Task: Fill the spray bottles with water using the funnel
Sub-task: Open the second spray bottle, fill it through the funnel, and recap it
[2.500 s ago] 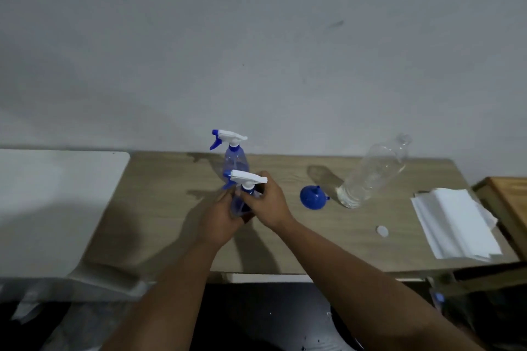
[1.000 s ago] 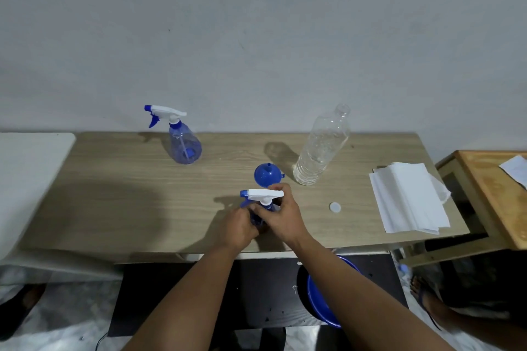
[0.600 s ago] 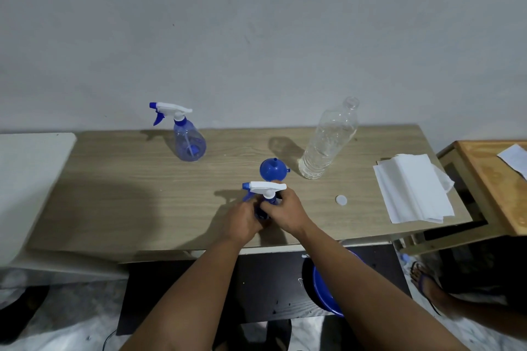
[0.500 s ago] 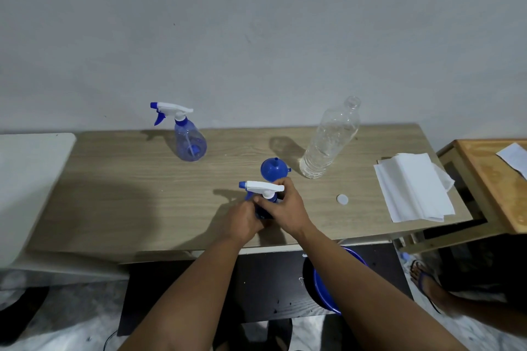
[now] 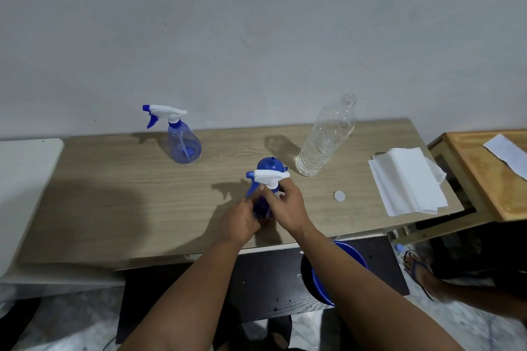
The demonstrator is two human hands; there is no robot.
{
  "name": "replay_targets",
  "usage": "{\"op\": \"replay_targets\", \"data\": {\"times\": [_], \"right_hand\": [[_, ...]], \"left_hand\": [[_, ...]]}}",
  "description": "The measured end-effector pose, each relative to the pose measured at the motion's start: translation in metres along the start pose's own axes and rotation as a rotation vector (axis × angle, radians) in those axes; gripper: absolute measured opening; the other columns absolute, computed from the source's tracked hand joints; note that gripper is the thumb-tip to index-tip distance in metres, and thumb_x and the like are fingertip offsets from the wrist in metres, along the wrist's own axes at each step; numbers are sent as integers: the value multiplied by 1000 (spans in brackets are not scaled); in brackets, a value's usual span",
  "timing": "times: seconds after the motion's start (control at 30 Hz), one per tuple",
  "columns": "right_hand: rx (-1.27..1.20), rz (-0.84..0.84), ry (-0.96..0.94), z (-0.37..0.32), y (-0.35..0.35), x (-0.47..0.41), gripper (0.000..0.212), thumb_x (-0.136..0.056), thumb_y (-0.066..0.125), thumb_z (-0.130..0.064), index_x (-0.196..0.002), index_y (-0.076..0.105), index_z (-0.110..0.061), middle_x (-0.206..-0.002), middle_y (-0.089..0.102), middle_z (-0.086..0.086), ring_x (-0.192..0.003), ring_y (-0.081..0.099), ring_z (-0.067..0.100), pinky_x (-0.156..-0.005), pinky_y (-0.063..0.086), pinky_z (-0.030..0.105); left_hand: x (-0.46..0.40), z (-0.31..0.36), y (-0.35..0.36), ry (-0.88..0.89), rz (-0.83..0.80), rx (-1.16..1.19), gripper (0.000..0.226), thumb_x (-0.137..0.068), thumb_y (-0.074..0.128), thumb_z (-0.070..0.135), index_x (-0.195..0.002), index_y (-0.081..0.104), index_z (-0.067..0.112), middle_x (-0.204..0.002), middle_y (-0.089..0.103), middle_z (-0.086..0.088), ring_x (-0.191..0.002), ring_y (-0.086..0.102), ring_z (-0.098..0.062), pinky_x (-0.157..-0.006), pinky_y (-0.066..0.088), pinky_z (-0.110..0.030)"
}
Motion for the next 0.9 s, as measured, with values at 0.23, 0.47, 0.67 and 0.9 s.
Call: {"op": "replay_targets", "data": {"times": [0.23,0.47,0.67,0.9], "right_hand": [[-275,100,-102,-88,-34,-29,24,-95,77,-8,-115,66,-3,-96,74,13,-87,69,17,-80,59,30],[-119,284,-40,-64,-87,-33,23,-88,83,-31,-91,60,-32,-93,72,16,-84,73,33,-74,60,38],[333,232,255,34,-96,-7,27,-90,78,-43,-90,64,-20,-83,68,-5,-82,65,19,-68,44,29],[612,119,421,89,-97,7,33,-87,75,-47,-106,74,-20,-100,76,3,-96,71,26,-77,50,31]], "left_hand": [[-4,4,-4,-6,-5,81,56,-77,84,32,-129,63,27,-115,73,1,-106,67,-25,-66,28,-19],[-3,-2,-3,0,-17,74,55,-75,84,40,-125,64,28,-111,70,8,-100,65,-15,-64,33,-10],[0,3,-7,18,2,58,60,-74,85,46,-128,61,30,-116,68,12,-105,64,-13,-66,33,-9],[1,-1,-6,-7,3,47,65,-76,84,45,-133,58,30,-121,67,12,-102,61,-8,-66,31,-8]]}}
Point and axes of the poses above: each hand's wrist, its own x-axis away from the middle knuckle, its own y-axis out of the palm, z = x × y, the point moved 9 cm from there along -x, towards the middle knuckle
